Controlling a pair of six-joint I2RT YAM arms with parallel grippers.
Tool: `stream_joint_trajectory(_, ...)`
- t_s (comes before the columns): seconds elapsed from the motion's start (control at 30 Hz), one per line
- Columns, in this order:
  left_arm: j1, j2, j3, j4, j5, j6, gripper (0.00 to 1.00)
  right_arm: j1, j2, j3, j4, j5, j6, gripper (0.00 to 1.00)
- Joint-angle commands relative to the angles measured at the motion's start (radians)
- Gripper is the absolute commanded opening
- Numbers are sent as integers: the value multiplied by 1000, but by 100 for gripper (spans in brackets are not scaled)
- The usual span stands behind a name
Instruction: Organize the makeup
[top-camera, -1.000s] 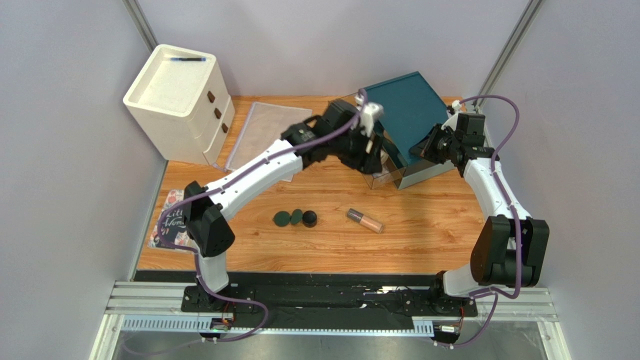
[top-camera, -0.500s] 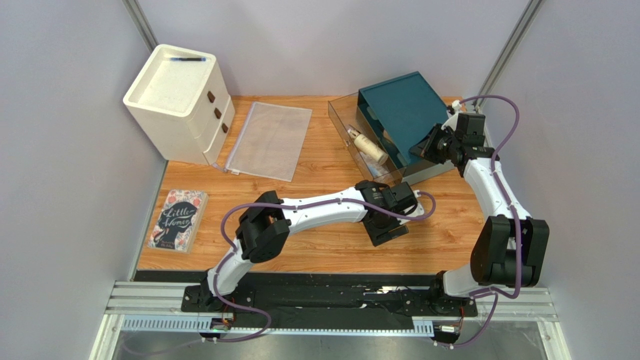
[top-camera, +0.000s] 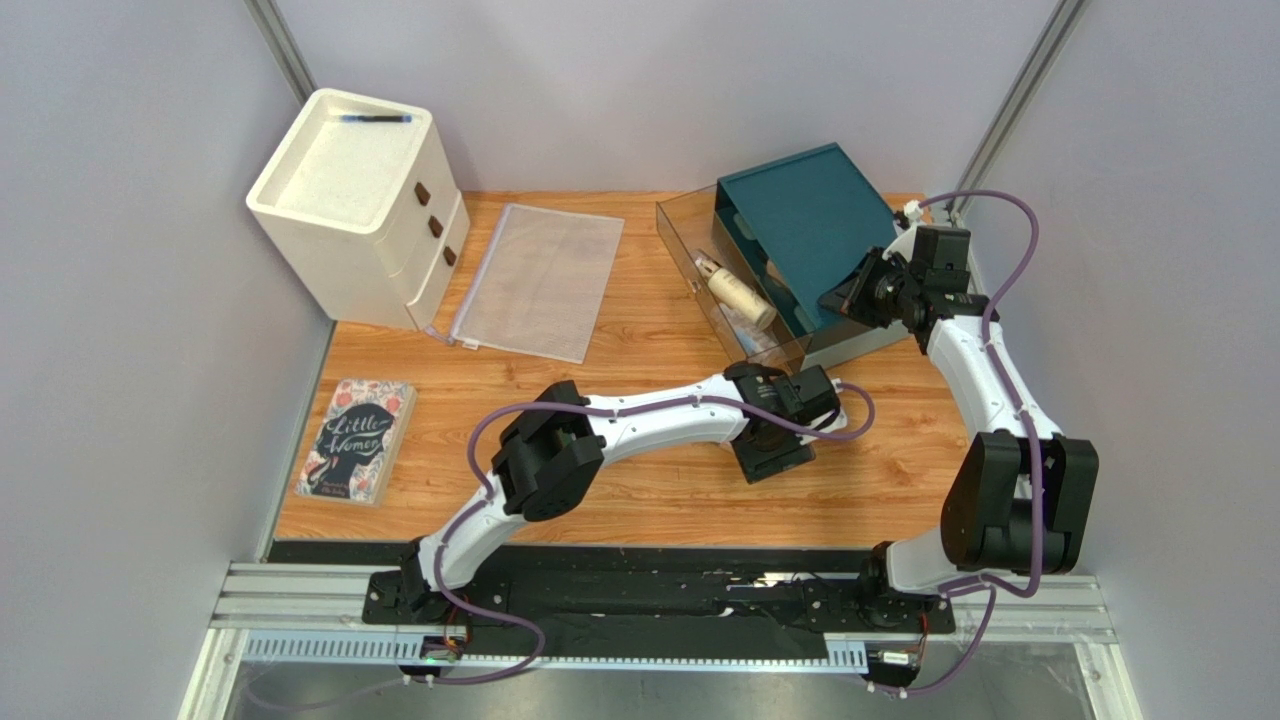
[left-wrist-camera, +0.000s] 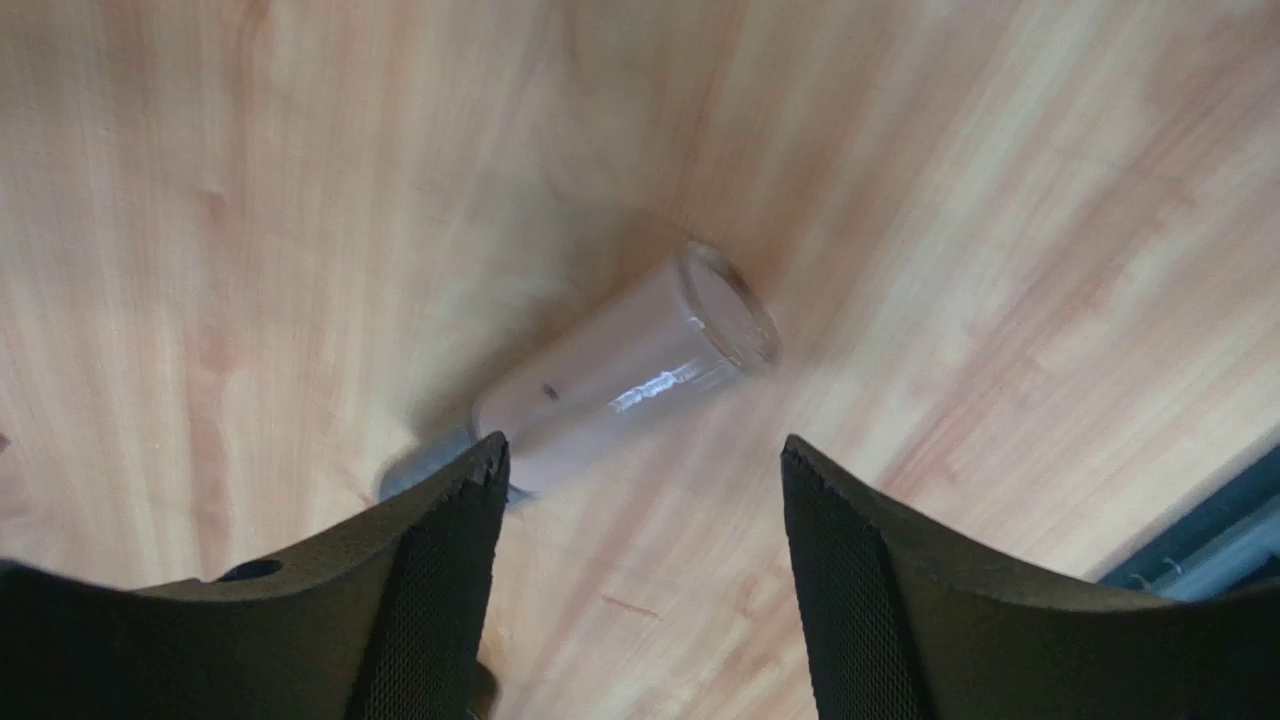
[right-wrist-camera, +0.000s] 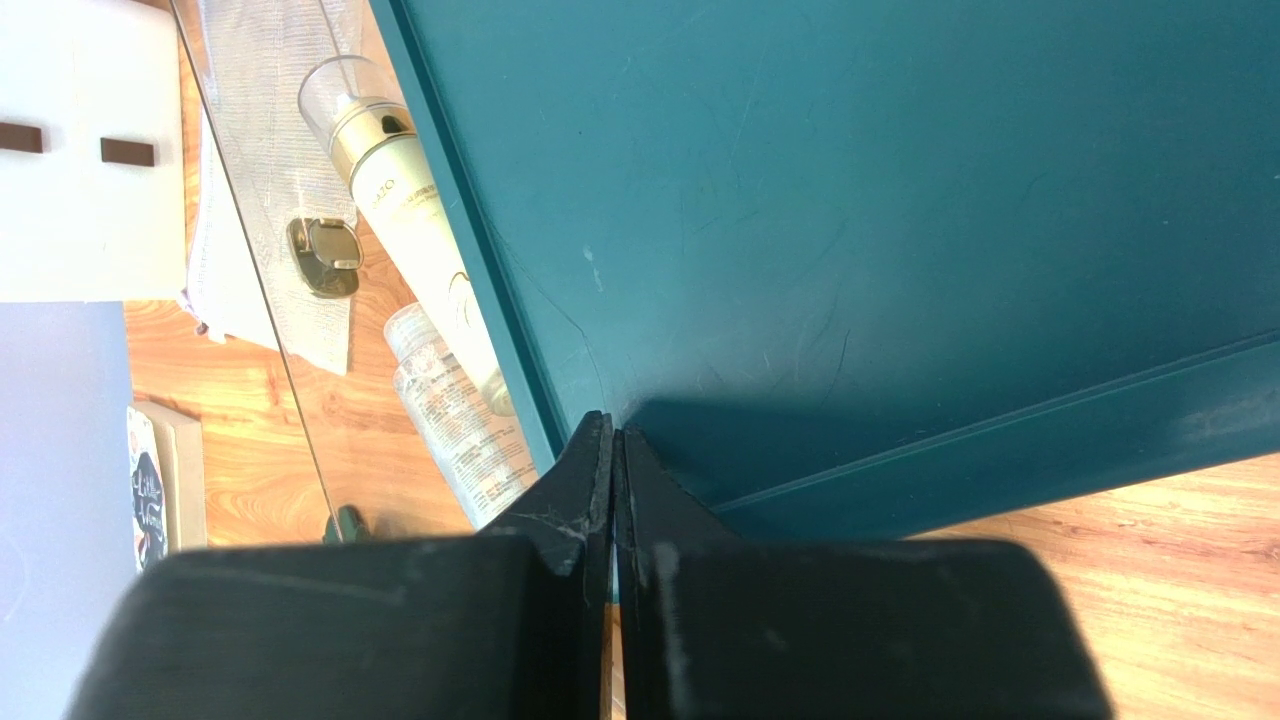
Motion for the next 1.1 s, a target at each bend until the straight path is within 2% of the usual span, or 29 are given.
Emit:
stream_joint_trajectory(0.0,1,58,42,-34,48,-6,71,-3,70,-79,-253,126,-62,0)
stream_joint_trajectory(0.2,3,87,31,-74,77,-9,64,-4,70,-79,-252,126,-64,0)
stream_joint_trajectory(0.27,1,75,11,-71,91,-7,55,-4,69,-79,-252,126,-62,0)
stream_joint_trajectory(0.3,3,58,-16,-60,97,-30,49,-6,72,-79,-253,126,-62,0)
stream_joint_trajectory(0.33,1,49,-30,-55,103,-35,30,-6,72,-77,-252,126,-61,0)
stream_joint_trajectory(0.43,1,14,-82,-43,106,-63,0,-6,75,-76,-252,126,-62,0)
stream_joint_trajectory(0.63,-20,-138,-205,5,86,-130,0,-6,81,-73,-249,123,-58,0)
stream_joint_trajectory(0.77,-23,-255,-229,14,22,-167,0,-6,89,-65,-247,123,-58,0)
stream_joint_trajectory(0.9,-16,-341,-125,-3,8,-201,0,-6,97,-64,-246,120,-55,0)
stream_joint_trajectory(1.07,52,-353,46,-12,114,-291,0,-6,98,-67,-246,122,-55,0)
